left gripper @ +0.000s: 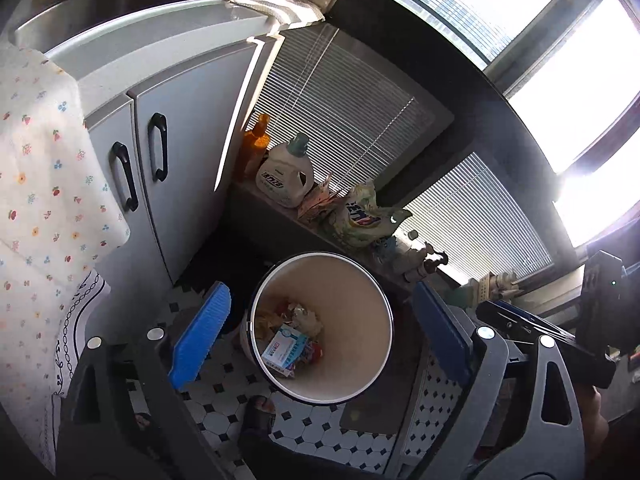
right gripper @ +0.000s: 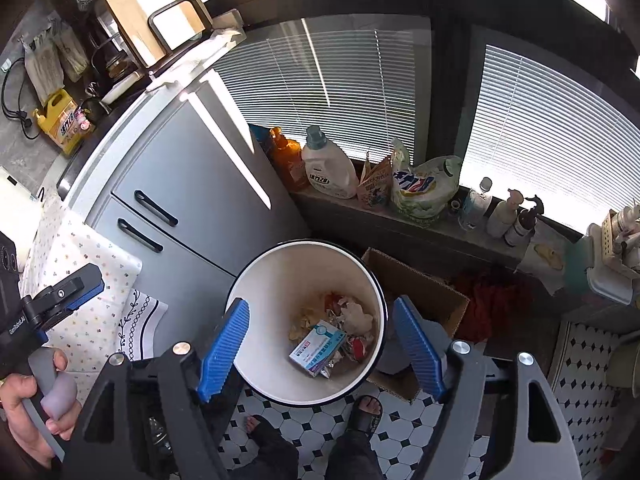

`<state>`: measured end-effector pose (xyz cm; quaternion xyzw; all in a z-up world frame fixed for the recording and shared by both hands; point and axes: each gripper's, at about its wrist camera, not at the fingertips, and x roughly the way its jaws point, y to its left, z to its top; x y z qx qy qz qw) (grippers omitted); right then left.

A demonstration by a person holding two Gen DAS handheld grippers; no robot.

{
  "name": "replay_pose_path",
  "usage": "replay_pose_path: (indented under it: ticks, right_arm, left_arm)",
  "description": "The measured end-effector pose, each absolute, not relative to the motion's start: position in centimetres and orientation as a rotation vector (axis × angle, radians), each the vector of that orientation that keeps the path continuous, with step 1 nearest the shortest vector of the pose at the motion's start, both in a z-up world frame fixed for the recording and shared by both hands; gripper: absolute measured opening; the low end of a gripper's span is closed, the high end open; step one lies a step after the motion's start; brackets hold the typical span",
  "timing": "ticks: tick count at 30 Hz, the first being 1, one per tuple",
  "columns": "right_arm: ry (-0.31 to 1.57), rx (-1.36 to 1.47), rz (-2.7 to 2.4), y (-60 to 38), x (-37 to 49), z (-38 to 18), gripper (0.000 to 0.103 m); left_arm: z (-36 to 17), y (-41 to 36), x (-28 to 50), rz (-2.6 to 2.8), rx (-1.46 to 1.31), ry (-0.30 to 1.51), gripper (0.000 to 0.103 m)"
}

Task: Collect trash
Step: 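Open both tools over the white bin to drop the box and paper, then bring both tools back to the counter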

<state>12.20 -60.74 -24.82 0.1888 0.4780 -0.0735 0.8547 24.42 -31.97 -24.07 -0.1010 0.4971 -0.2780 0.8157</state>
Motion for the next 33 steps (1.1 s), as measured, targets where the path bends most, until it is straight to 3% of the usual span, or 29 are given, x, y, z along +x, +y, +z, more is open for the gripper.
replay_pose_path:
  ticks: [10,18,33]
  right_arm:
    - [0.914,0.370,-0.013,-52.0,16.1,-20.6,0.092]
    - [0.868,0.333,0.116,-43.2,18.4,-17.6,0.093]
    - [0.839,0.239,0.272,-27.4,20.4,-14.7,0.095]
  left_arm:
    - [-18.5,-19.6,24.3,-0.391,-0.280,0.919,0.097]
    - [-15.0,-8.3,23.5,-0.247,-0.346,0.801,0.097]
    - [-14.2,9.9,21.5,-0.027,-0.447,0.704,0.097]
